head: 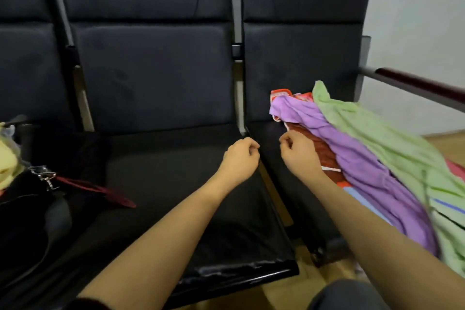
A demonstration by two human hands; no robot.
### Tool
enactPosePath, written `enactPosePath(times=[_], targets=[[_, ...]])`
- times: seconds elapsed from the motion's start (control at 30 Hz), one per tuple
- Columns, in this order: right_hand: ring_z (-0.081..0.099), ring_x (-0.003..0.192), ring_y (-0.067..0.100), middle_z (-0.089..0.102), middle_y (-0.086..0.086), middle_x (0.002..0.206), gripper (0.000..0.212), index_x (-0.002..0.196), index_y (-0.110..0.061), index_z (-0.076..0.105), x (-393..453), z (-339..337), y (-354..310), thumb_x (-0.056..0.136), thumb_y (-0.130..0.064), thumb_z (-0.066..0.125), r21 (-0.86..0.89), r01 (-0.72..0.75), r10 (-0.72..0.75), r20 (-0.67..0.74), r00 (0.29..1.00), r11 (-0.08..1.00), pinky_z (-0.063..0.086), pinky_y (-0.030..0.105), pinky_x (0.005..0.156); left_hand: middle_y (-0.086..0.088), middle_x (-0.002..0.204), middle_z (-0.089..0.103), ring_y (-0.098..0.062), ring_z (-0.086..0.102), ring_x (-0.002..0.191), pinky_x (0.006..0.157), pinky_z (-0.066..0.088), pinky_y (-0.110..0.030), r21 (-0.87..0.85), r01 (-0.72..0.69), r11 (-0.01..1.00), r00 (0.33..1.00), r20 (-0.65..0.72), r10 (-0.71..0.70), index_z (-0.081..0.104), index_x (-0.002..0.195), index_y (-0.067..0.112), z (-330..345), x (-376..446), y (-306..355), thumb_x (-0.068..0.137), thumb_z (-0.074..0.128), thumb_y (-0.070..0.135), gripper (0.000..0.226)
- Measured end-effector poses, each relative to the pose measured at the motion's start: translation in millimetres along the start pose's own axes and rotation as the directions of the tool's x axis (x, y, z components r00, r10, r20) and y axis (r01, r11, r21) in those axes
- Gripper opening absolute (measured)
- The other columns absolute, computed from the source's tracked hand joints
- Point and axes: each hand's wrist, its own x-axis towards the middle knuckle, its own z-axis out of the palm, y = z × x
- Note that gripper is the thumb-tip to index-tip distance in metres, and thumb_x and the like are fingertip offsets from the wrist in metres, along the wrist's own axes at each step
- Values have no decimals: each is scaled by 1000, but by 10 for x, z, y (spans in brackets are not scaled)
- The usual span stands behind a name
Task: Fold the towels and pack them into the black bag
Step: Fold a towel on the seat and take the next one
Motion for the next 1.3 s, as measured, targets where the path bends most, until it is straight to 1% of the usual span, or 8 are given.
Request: enactPosePath(times=[0.17, 0.47, 0.63, 0.77, 0.97, 1.1, 1.2, 1.3], targets=[[58, 89, 33, 63, 15, 92, 16, 93, -2, 61, 133, -327, 775, 88, -10, 48, 92, -171, 185, -180, 966, 981, 43, 35, 77, -7, 107, 65, -27, 61, 99, 88, 49, -38, -7, -103, 995, 988, 111, 103, 62, 110, 13, 695, 338, 401, 94, 45, 12, 23], [46, 108, 41, 51, 22, 120, 42, 122, 1, 48, 551, -834, 1558, 81, -5, 53, -402, -237, 109, -316, 942, 885, 32, 46, 89, -9, 123, 62, -29, 56, 113, 97, 43, -40, 9, -259, 966, 952, 170, 254, 60, 121, 10, 1639, 1008, 983, 95, 42, 10, 31], [48, 105, 34, 56, 15, 111, 25, 110, -6, 54, 667, -876, 1802, 86, -12, 48, -590, -306, 192, -250, 949, 747, 25, 40, 86, -14, 126, 59, -29, 53, 116, 98, 42, -41, -27, -285, 958, 939, 195, 284, 52, 130, 9, 1889, 1232, 1109, 93, 43, 5, 38], [54, 98, 32, 66, 8, 101, 21, 100, -13, 67, 688, -895, 1833, 89, -12, 49, -548, -205, 33, -308, 951, 811, 20, 38, 83, -18, 119, 59, -33, 55, 110, 94, 44, -43, 23, -316, 948, 924, 235, 302, 40, 141, 17, 1934, 1381, 1136, 92, 42, 5, 50], [64, 80, 28, 72, 3, 86, 22, 90, -12, 72, 688, -870, 1535, 85, -17, 51, -339, 66, -208, -403, 891, 939, 28, 35, 78, 3, 67, 44, -12, 46, 61, 66, 45, -27, -98, -321, 942, 916, 223, 335, 22, 148, 27, 1671, 1366, 1134, 97, 38, 4, 59], [63, 79, 25, 70, 5, 89, 22, 92, -10, 71, 625, -850, 1185, 89, -17, 50, -171, 280, -326, -392, 860, 945, 44, 33, 71, -2, 105, 59, -11, 54, 93, 80, 44, -18, -180, -288, 940, 923, 208, 323, 46, 133, 16, 1428, 1259, 1128, 95, 37, 0, 42], [62, 88, 25, 68, 4, 100, 25, 104, -11, 66, 560, -865, 1049, 91, -23, 49, -129, 288, -313, -282, 907, 949, 38, 32, 78, 3, 98, 59, -8, 53, 84, 62, 40, -12, -163, -248, 955, 955, 126, 270, 58, 110, 13, 1210, 1165, 1095, 96, 37, 4, 27], [53, 107, 24, 58, 2, 123, 56, 128, -16, 51, 462, -822, 1049, 88, -51, 35, -278, 211, -244, -91, 966, 937, 27, 35, 90, 7, 95, 59, -8, 54, 82, 57, 39, -6, -137, -259, 956, 965, 3, 262, 59, 112, 14, 958, 1055, 1056, 98, 38, 8, 27]])
